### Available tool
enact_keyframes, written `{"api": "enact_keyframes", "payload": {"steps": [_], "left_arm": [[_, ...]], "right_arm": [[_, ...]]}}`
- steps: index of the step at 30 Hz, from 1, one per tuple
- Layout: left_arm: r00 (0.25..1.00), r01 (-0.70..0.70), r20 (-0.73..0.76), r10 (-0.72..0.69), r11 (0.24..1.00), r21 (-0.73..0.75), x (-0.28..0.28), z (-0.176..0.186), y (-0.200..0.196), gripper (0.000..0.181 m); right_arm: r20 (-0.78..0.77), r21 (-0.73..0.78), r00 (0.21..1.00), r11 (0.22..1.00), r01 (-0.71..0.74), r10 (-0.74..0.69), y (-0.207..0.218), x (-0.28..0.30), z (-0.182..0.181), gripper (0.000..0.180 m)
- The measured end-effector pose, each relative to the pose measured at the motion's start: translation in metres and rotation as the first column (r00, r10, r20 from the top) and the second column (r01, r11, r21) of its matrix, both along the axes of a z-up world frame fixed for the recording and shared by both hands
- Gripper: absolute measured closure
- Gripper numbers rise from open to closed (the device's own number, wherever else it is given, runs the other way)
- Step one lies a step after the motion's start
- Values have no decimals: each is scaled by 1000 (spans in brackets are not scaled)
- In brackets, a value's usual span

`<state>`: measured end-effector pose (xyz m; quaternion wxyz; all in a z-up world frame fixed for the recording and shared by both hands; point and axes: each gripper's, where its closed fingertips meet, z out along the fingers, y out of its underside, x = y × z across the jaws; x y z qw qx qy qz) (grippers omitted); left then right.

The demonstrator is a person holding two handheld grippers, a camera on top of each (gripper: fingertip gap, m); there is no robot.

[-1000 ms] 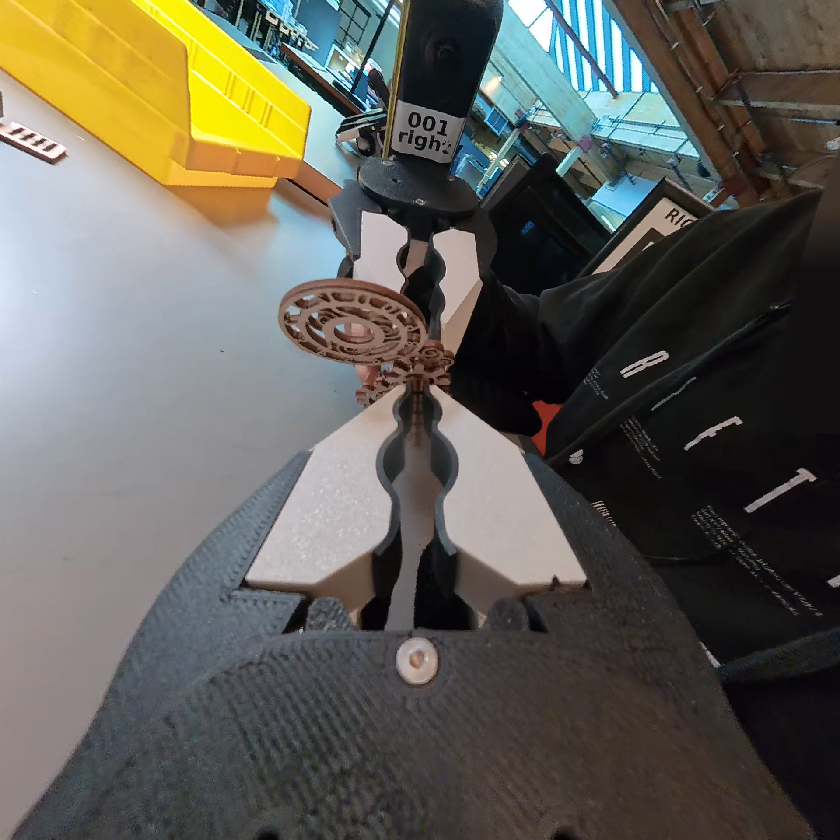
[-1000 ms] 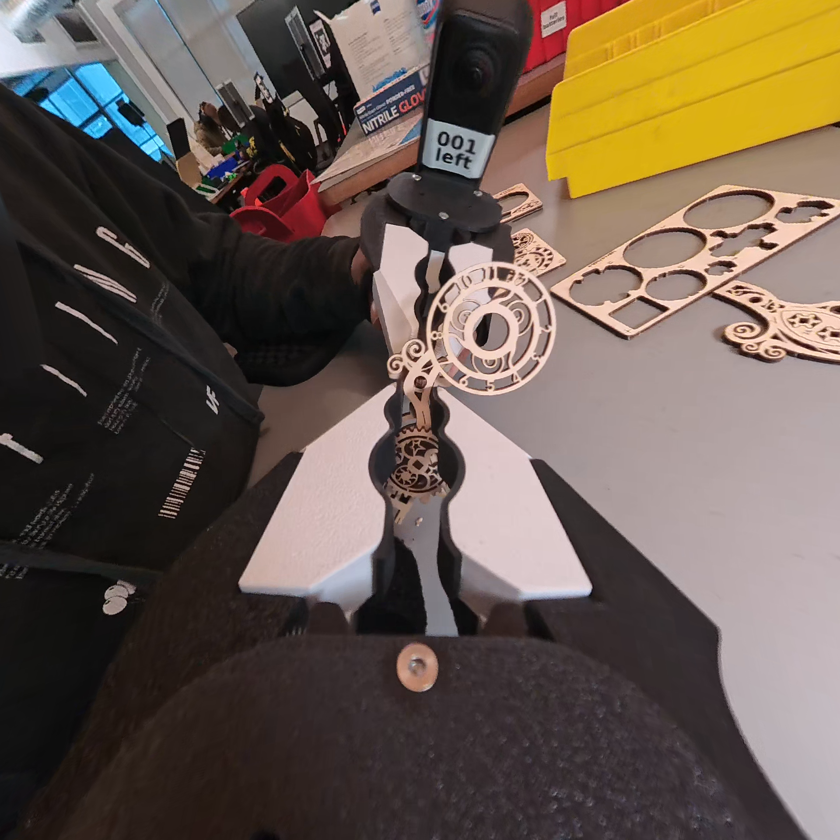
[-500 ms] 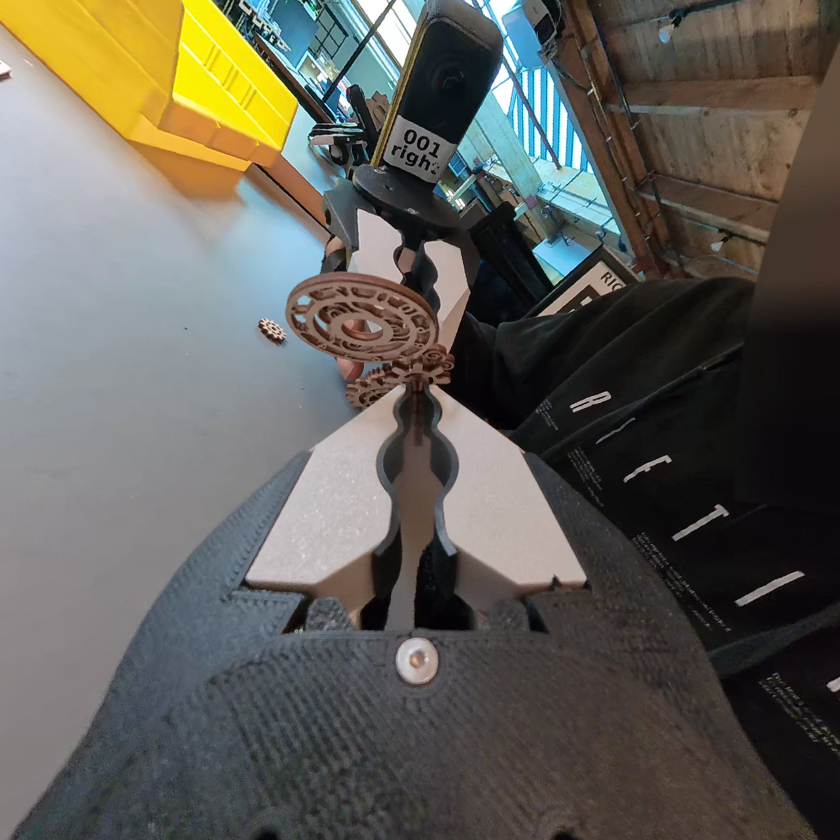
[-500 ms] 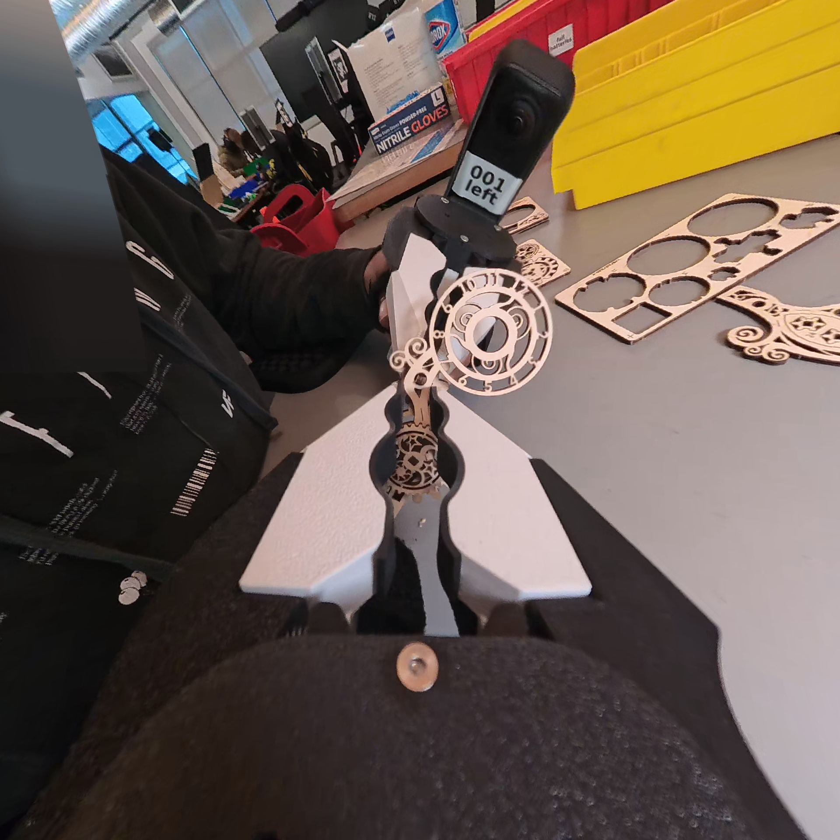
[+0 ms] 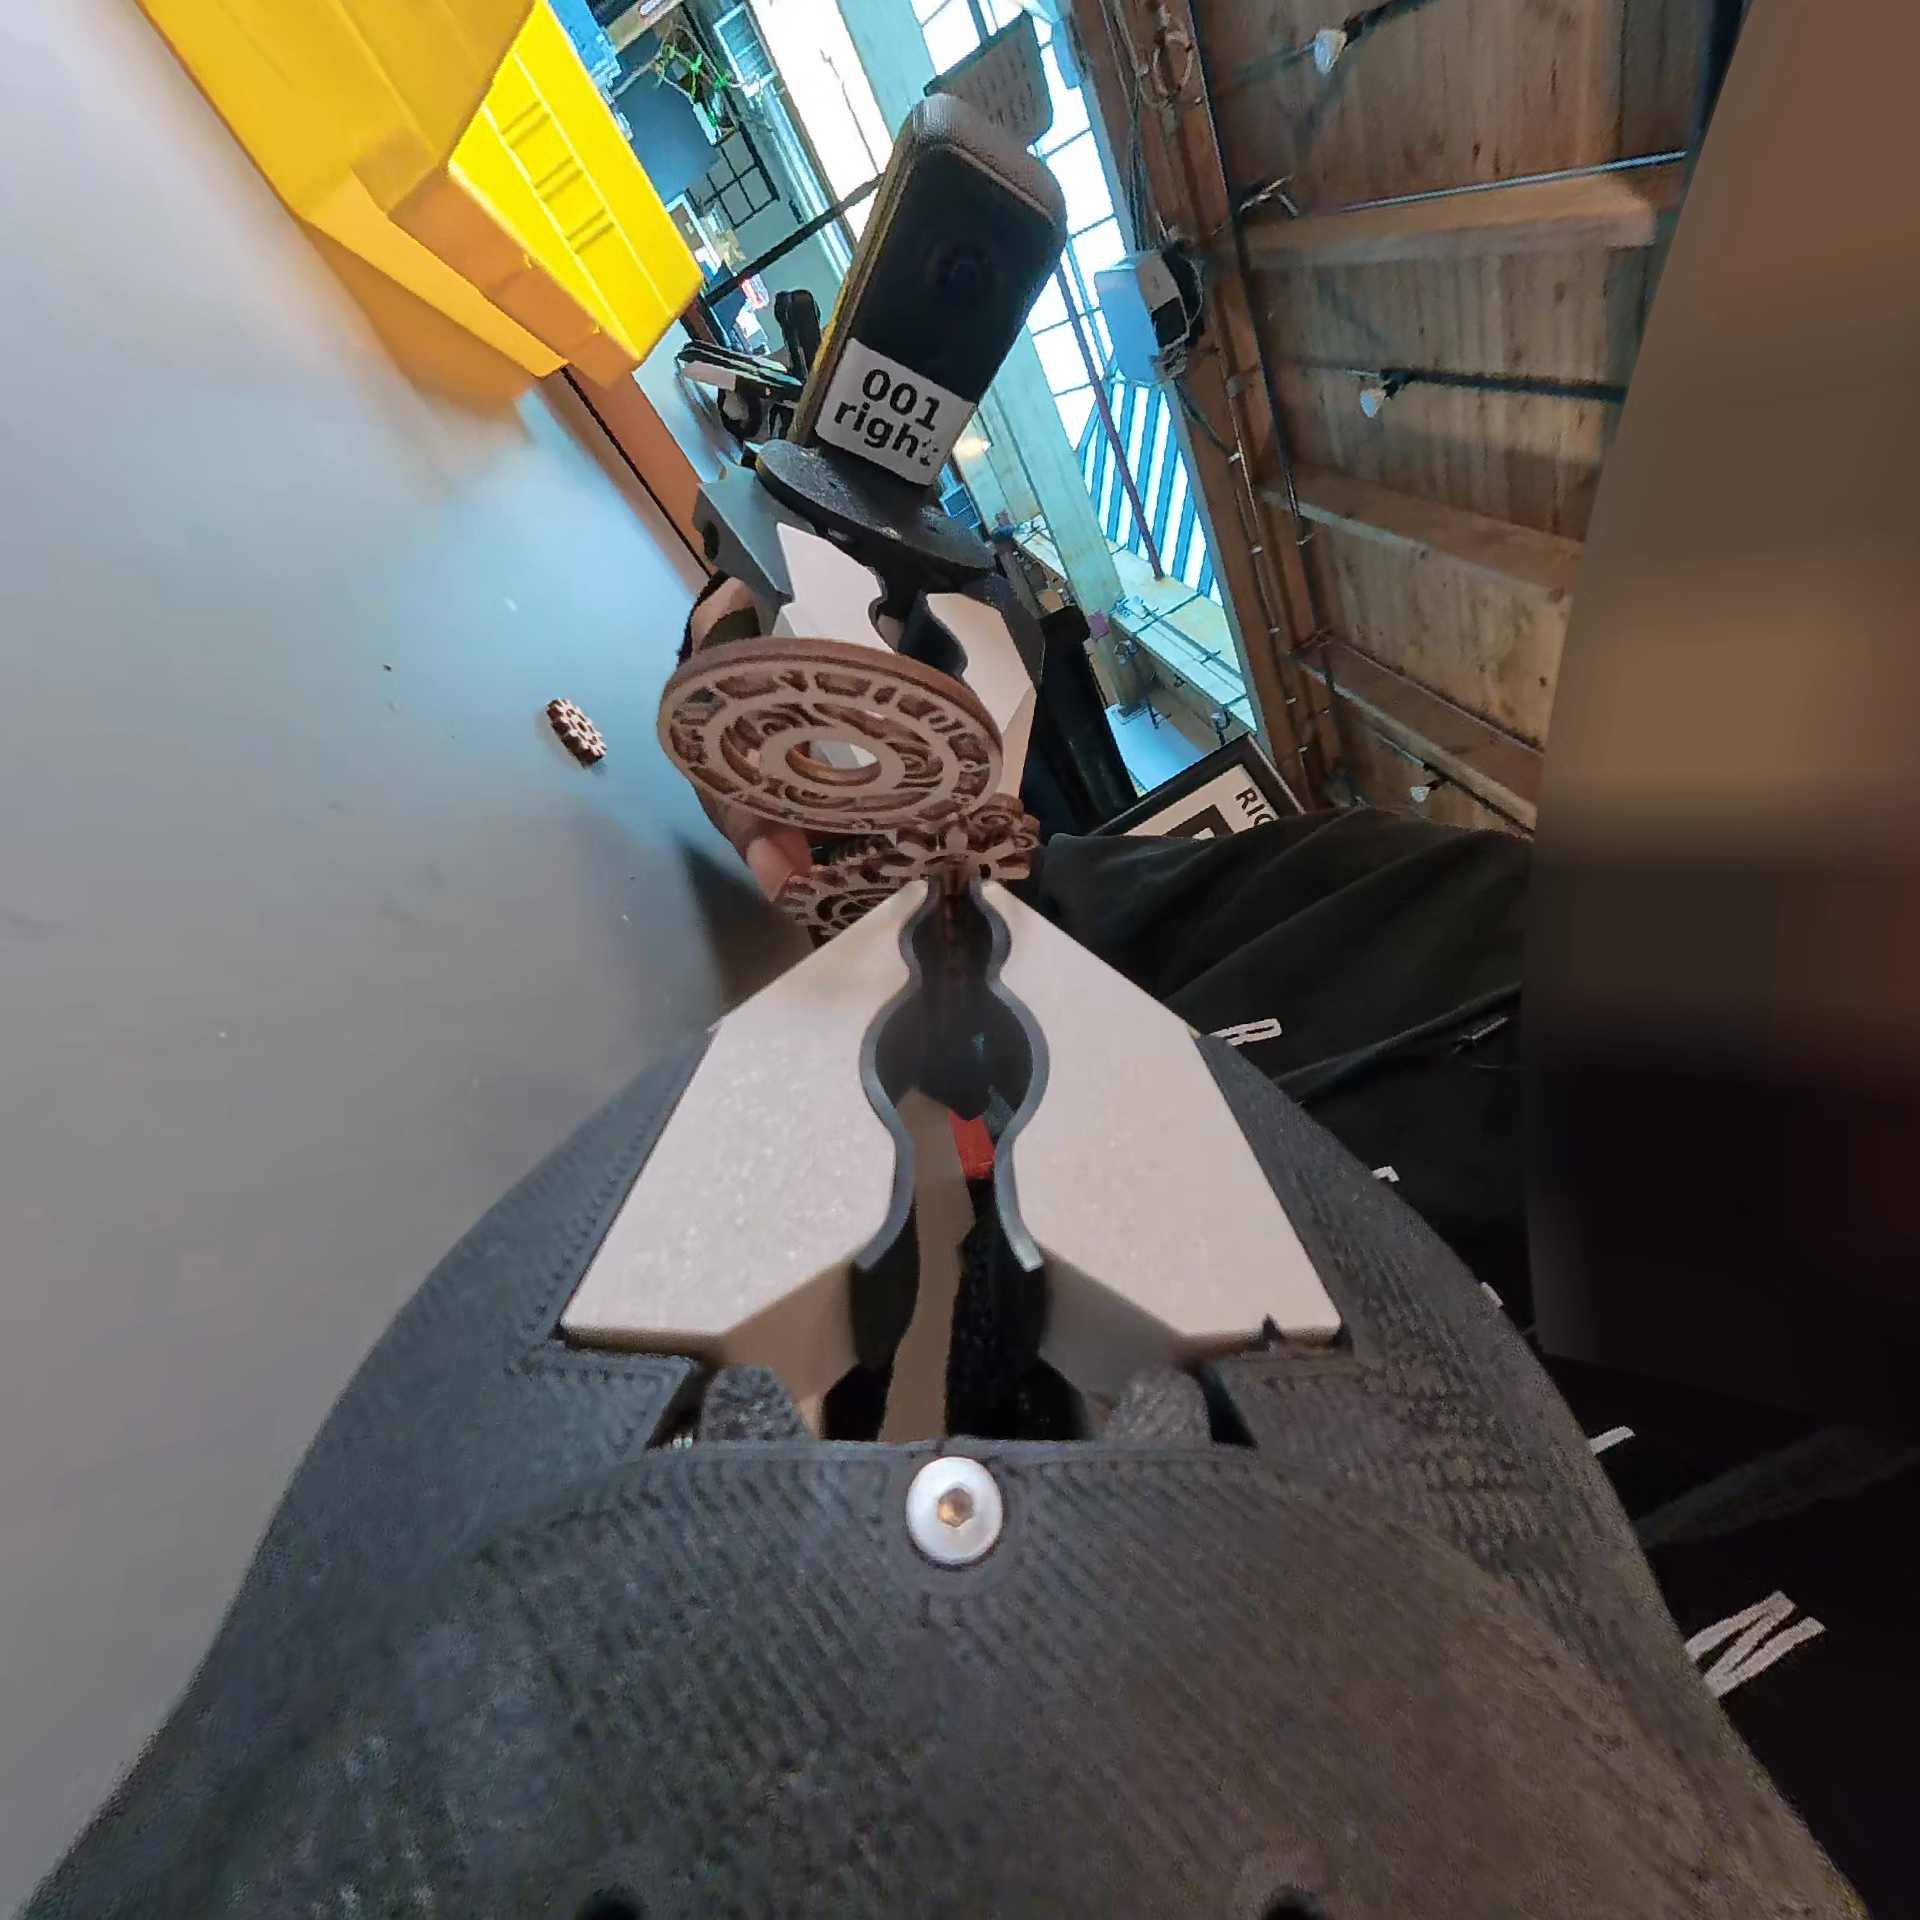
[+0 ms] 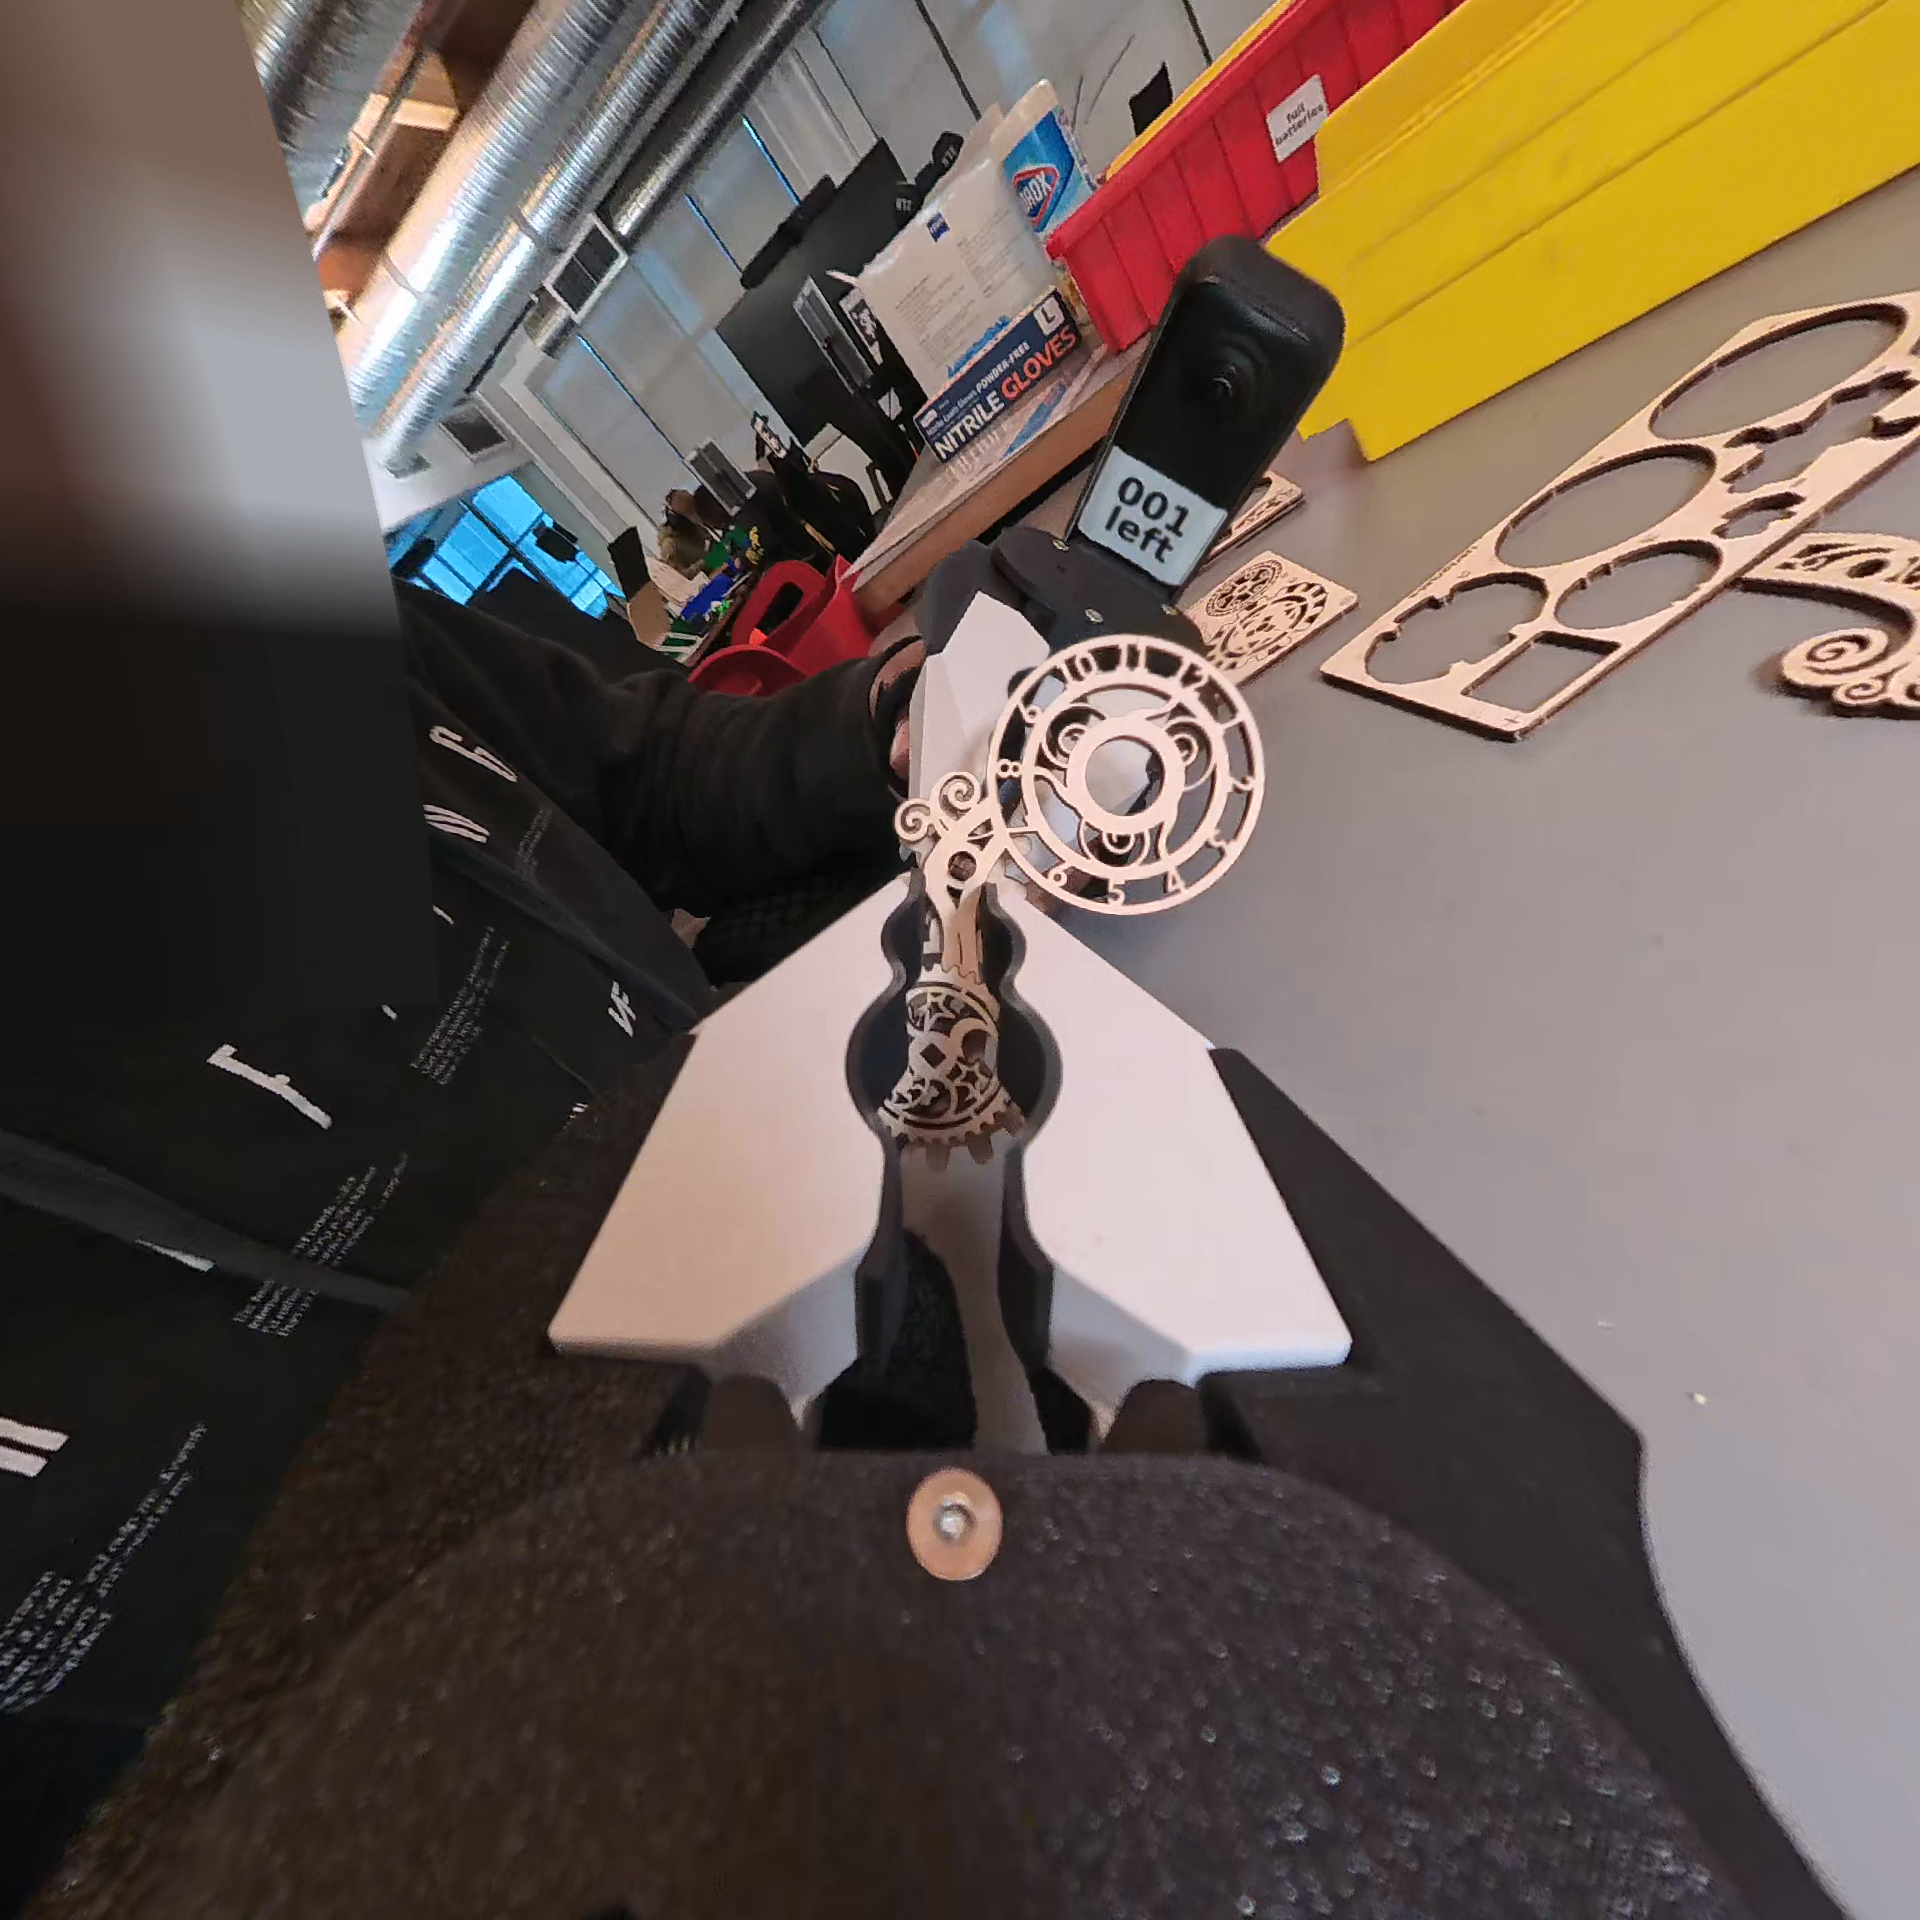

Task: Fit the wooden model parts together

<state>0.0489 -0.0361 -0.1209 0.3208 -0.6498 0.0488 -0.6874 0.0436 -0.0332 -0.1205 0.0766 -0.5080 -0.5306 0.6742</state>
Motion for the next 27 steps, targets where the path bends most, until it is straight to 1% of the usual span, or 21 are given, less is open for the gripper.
{"api": "enact_keyframes", "payload": {"steps": [4,12,17,27], "left_arm": [[999,0,48,1,1000,-20,-2,2,0,180],[997,-6,72,8,999,-32,-3,4,-1,181],[999,-38,-8,38,999,18,-4,3,2,180],[996,-70,-57,72,997,43,-6,0,5,180]], "right_arm": [[10,-49,1000,999,-5,6,-1,-2,2,172],[37,-79,999,997,2,1,-2,-3,3,172],[60,-149,998,989,20,-12,3,-4,3,173],[105,-257,995,966,29,-2,4,-4,0,173]]}}
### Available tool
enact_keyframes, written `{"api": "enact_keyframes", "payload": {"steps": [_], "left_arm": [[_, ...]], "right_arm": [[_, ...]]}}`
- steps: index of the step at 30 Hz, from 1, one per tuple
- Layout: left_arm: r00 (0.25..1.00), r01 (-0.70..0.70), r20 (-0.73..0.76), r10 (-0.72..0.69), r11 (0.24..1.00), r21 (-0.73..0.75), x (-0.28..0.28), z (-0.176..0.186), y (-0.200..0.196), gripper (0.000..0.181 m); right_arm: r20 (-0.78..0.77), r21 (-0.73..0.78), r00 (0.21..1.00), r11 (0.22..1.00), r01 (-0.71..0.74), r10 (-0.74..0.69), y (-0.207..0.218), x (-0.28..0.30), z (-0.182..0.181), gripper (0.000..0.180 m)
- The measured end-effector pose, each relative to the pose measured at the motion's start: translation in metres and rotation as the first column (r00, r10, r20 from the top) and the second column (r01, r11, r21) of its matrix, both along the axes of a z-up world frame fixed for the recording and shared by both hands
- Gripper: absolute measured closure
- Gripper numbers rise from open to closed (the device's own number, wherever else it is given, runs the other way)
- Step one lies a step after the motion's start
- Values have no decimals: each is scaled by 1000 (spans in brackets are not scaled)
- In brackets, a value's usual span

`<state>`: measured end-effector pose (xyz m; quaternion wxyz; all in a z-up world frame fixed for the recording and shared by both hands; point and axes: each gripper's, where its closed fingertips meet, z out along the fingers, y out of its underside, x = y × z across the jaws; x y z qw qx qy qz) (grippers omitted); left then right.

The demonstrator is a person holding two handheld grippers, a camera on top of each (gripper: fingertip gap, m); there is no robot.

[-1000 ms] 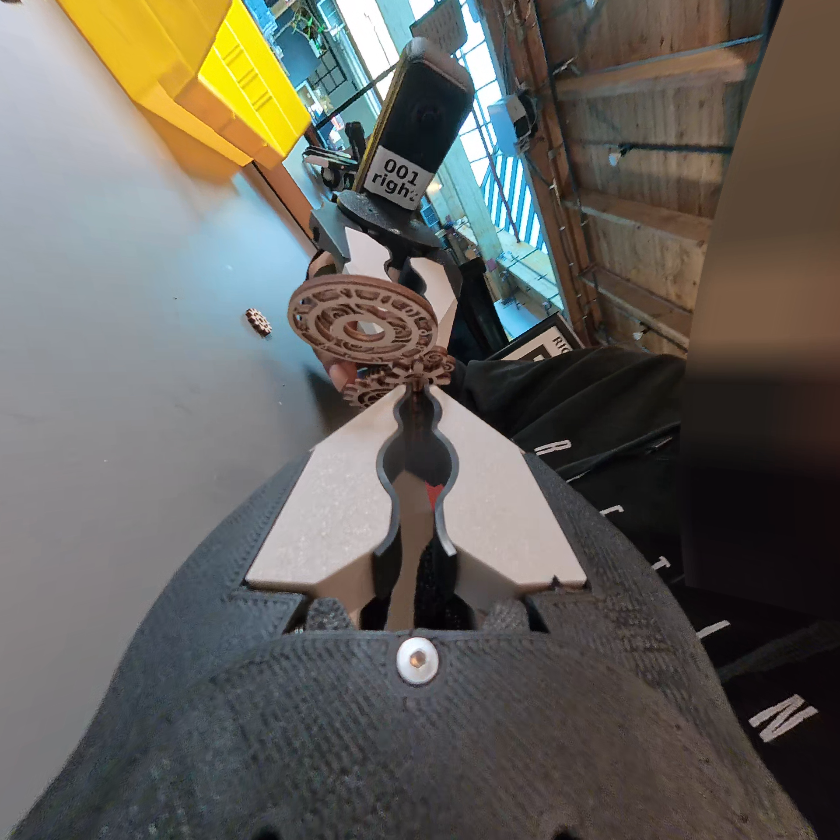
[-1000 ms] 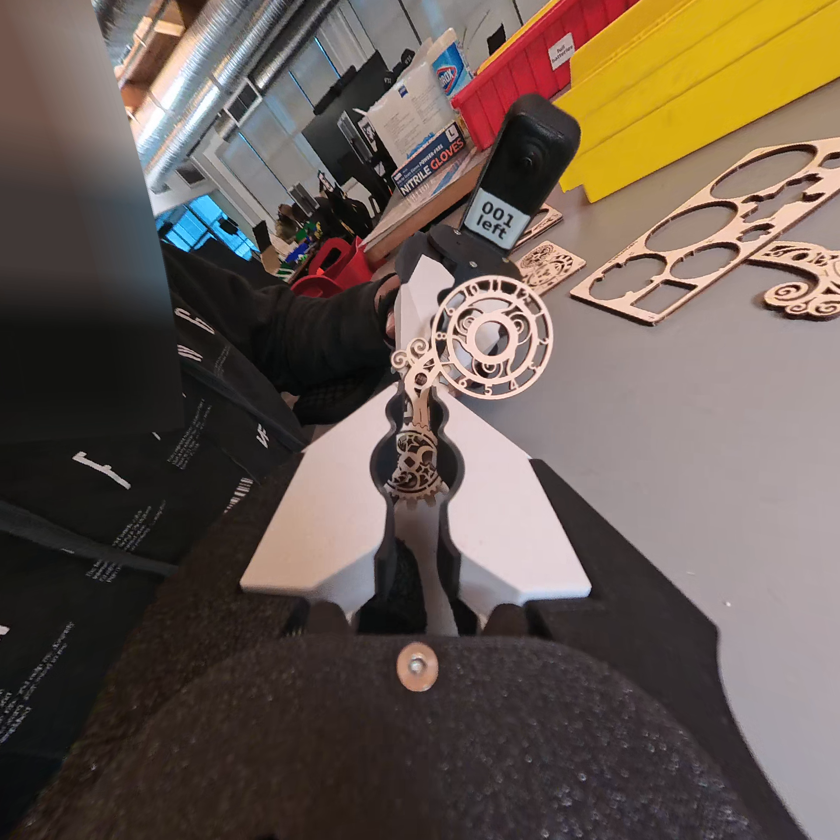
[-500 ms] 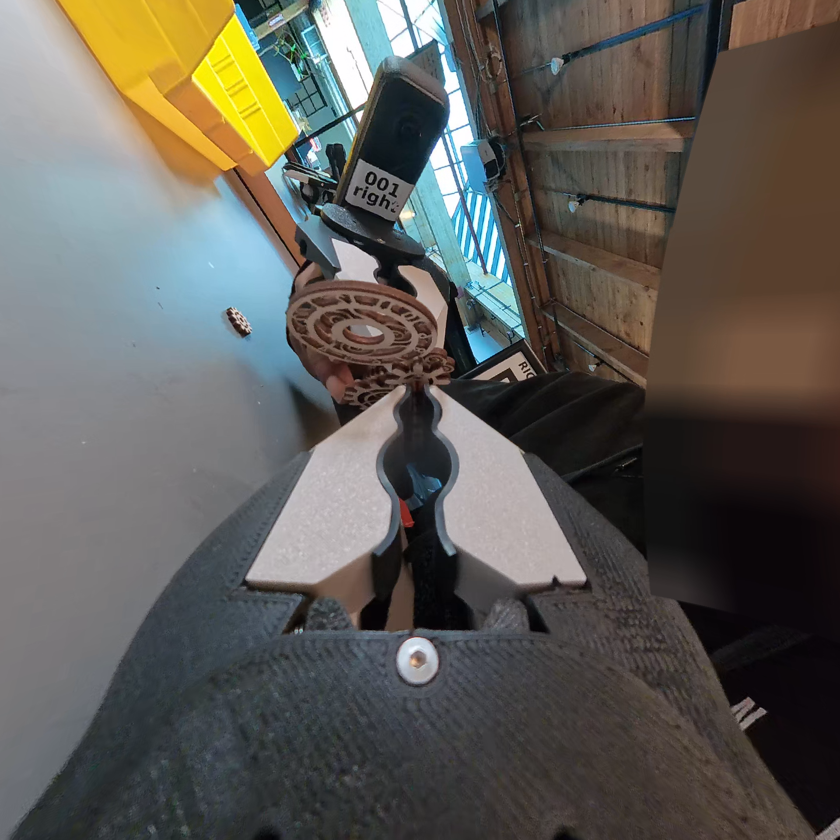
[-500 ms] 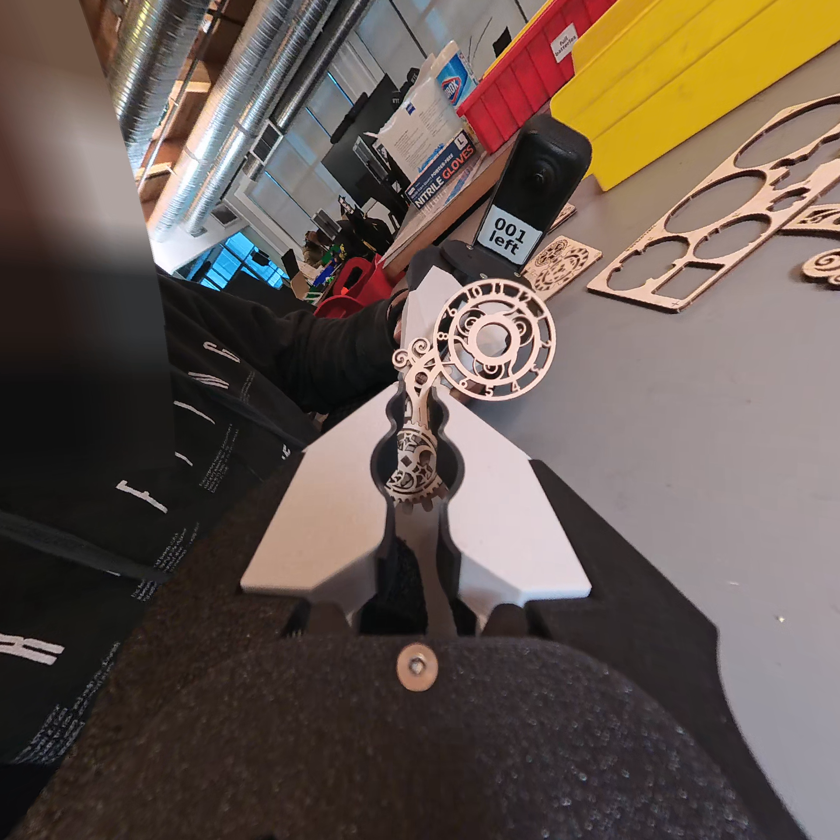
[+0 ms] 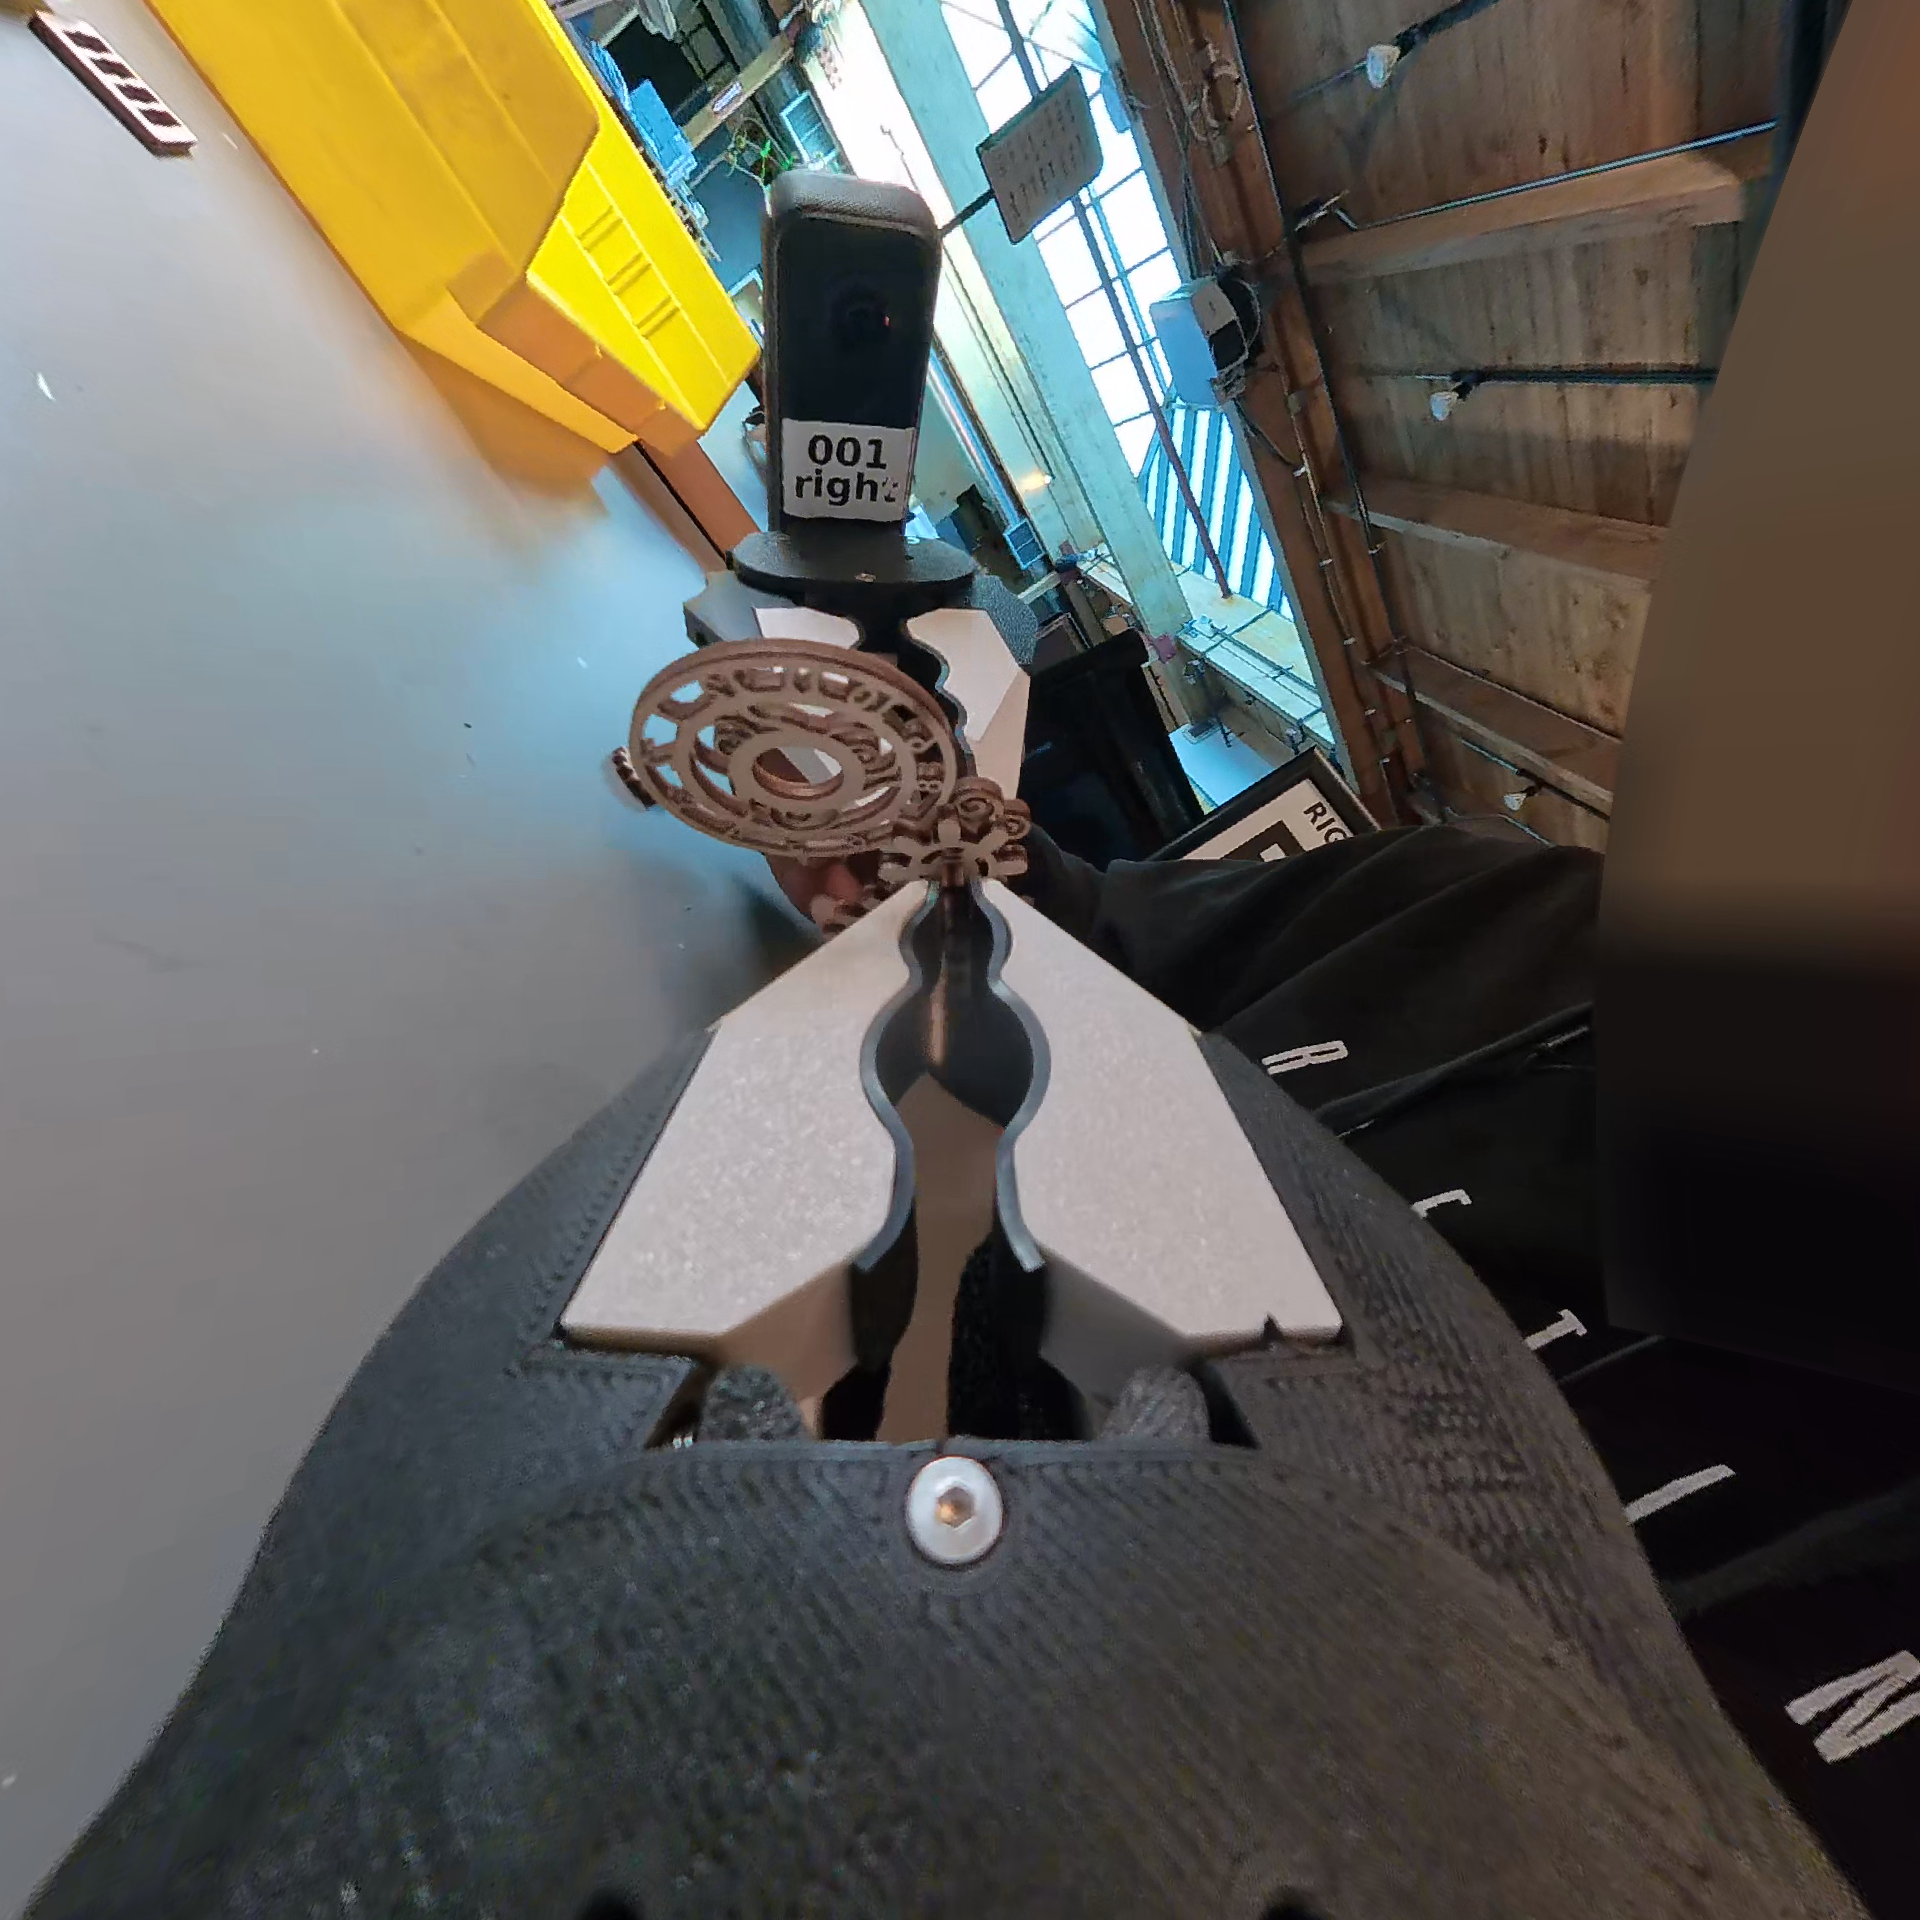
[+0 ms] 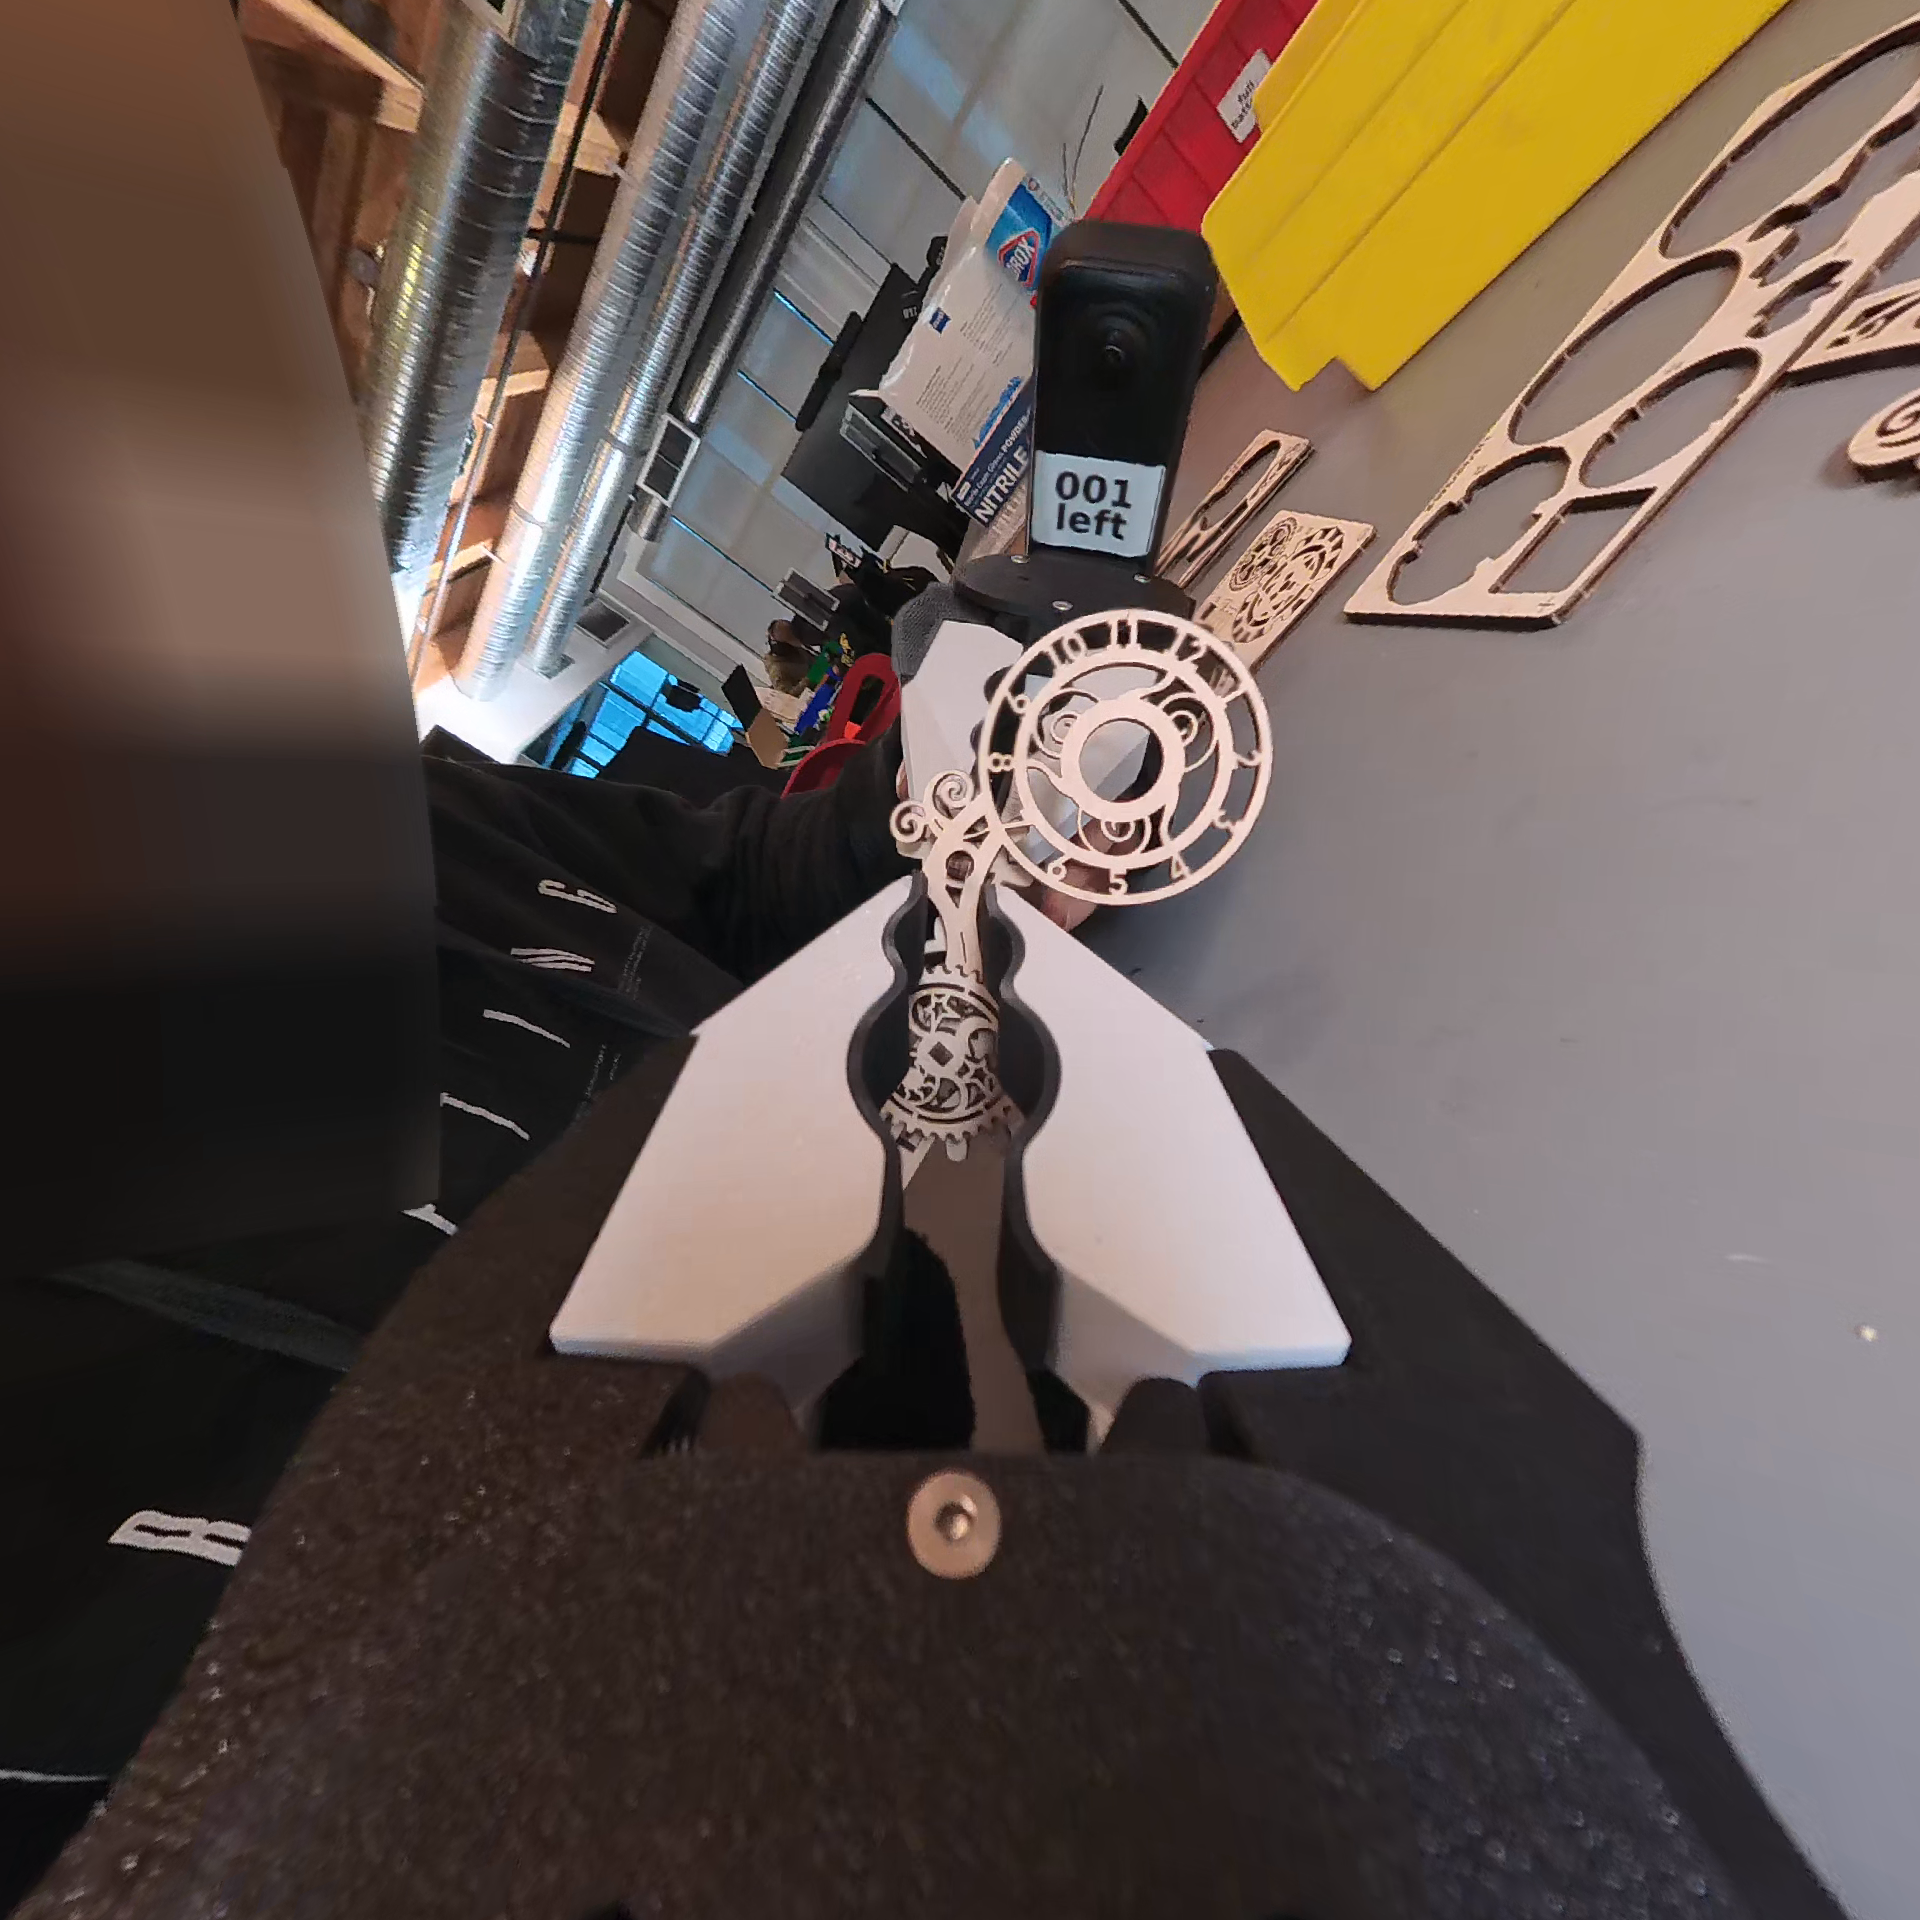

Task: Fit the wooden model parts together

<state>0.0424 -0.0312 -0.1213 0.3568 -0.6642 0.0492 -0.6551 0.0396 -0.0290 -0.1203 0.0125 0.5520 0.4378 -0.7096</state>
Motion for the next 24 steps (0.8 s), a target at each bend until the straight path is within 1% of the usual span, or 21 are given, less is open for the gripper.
{"api": "enact_keyframes", "payload": {"steps": [3,7,9,13,16,17,20,22,24], "left_arm": [[999,-3,-36,4,1000,23,0,0,-1,180],[999,-16,-44,16,1000,17,-1,-1,1,180],[998,-38,-55,40,999,27,-1,-1,3,180],[987,-86,-128,94,994,70,-1,0,6,179],[984,-110,-135,120,991,76,-2,0,8,180],[983,-115,-136,124,991,72,-3,-1,9,180],[985,-123,-110,130,990,66,-5,1,9,180],[983,-145,-108,150,988,59,-9,1,12,180],[975,-174,-131,177,984,37,-13,-5,15,180]], "right_arm": [[4,-32,1000,999,-5,5,-1,0,0,173],[17,-65,1000,998,-6,7,0,0,-1,173],[20,-105,1000,994,-7,9,1,0,-1,173],[23,-181,1000,983,-7,11,3,0,0,172],[18,-198,1000,980,-6,10,4,0,0,171],[16,-182,1000,983,-7,10,4,0,-1,171],[-4,-111,1000,994,-5,5,5,2,0,161],[5,26,999,999,34,-34,9,1,-8,156],[1,181,997,981,73,-74,12,2,-10,152]]}}
